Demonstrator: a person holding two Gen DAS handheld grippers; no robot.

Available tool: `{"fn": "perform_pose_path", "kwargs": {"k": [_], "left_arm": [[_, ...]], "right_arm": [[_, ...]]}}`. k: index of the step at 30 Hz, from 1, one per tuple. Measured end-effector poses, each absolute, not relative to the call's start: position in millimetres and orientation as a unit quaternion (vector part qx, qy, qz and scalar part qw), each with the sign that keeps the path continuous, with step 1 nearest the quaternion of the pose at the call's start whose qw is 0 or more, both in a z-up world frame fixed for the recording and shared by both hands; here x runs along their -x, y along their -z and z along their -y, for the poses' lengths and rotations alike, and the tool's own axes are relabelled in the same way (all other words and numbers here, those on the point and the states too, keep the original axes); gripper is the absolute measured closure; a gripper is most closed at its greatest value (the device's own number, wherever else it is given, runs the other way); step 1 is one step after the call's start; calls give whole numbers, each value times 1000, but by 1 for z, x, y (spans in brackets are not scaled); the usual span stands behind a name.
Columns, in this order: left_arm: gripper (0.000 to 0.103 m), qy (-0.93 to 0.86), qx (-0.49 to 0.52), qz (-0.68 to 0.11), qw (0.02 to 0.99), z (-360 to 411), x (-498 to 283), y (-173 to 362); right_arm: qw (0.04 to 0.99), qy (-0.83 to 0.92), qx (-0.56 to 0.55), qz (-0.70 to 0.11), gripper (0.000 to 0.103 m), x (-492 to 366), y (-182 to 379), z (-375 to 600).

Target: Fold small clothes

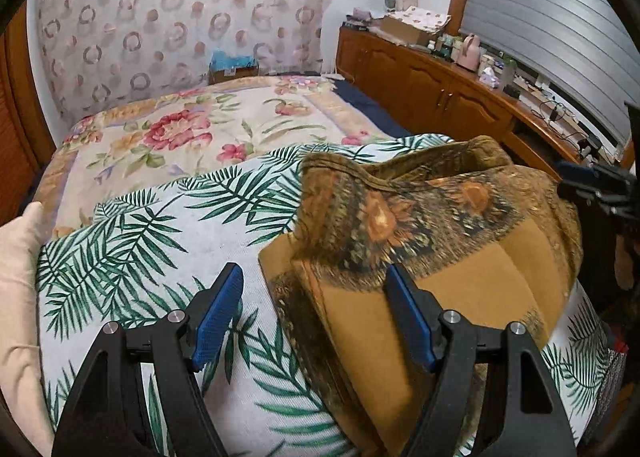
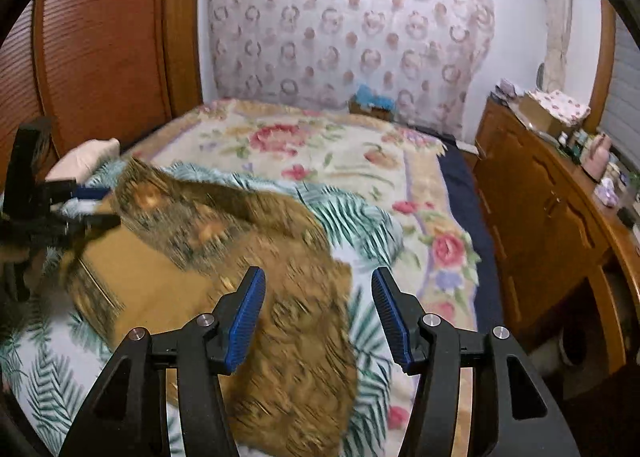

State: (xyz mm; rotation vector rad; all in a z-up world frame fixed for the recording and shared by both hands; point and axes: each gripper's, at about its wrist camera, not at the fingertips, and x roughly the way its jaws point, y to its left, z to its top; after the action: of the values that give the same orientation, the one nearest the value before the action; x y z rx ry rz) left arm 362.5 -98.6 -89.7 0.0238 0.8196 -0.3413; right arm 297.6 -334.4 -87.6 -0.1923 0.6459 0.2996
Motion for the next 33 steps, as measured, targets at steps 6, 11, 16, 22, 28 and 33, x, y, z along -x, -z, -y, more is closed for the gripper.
{"fn": "perform_pose_path", "kwargs": {"k": [6,11,16,22,28,33], "left_arm": [[28,120,-27,-408,905,91,-366,101],[28,117,-22,-412,903,85,-363,105],[30,160,27,-419,893,82,-358,101],[35,171,41,-436,883,91,-363,111],[62,200,68,-441,872,95,-361,110],[90,217,81,-440,867,97,-360,108]], "right_arm": [[915,-187,60,-352,100,-330,91,334],[939,-164,41,-300,100,-332,76,326],[929,-156,40,-334,78,-334,85,322],[918,-147,29,-368,32,-341,77,325],[908,-169,4,-384,32,-345,76,322],[908,-186,10,-374,50,-333,75,313]]}}
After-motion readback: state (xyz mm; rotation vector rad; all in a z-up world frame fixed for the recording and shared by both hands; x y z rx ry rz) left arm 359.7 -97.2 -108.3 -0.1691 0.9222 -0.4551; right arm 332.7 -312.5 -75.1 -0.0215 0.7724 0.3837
